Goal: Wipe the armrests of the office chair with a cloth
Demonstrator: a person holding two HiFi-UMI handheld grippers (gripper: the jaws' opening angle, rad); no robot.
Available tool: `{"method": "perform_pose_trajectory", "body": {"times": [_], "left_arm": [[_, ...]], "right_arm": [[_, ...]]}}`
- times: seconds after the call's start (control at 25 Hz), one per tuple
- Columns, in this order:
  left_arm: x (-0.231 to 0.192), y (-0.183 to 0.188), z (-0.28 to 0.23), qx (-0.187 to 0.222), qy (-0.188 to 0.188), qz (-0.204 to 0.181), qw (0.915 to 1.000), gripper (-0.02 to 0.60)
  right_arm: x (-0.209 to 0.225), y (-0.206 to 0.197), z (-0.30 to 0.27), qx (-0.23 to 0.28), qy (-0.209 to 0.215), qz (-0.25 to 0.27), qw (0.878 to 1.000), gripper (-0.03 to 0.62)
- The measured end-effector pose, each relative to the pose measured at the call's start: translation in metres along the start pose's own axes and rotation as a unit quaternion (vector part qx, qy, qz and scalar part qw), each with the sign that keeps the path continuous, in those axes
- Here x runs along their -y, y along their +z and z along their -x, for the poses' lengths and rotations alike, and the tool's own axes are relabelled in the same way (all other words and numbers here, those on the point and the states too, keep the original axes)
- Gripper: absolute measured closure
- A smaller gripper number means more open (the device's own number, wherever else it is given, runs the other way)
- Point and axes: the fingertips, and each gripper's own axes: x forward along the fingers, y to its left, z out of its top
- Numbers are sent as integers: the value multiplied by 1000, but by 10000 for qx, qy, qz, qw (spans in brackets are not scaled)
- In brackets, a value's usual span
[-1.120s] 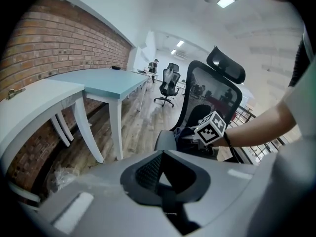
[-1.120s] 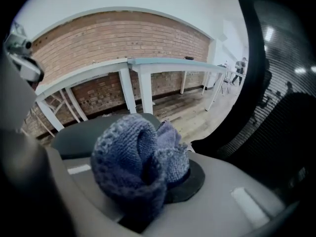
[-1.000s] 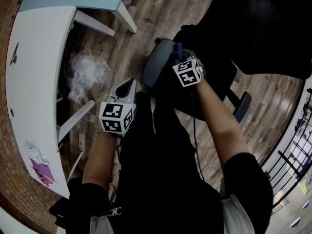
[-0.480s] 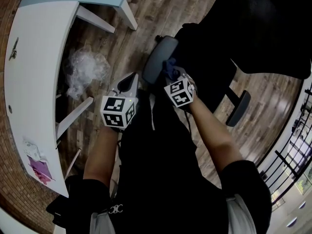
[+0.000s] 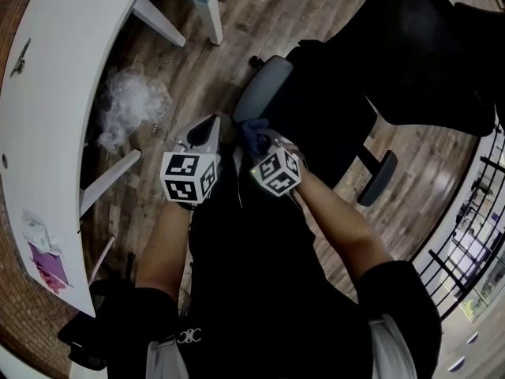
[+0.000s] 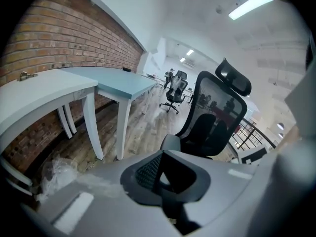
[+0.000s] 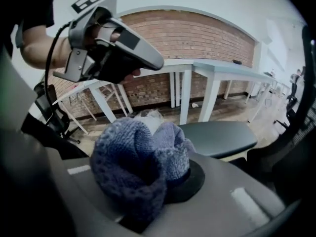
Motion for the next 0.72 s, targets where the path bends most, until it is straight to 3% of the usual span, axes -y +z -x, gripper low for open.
{"method": "perform_pose_trajectory", "body": {"times": [0.16,0.48,0.6,0.72], "left_arm": [[-14,4,9,158,191,207,9995,575],[-44,10,30,377,389,479,9974,575],[-61,6,33,338,416,582,9969,575],[-70,3,32,286,382,686,9965,575]], "right_arm": [[-13,18,-13,-62,221,491,9985,551],[3,57,-48,-184,142,751,9969,549],[30,79,-62,-174,-187,657,9975,549],[80,85,-67,-410,-808,348,9953,549]]}}
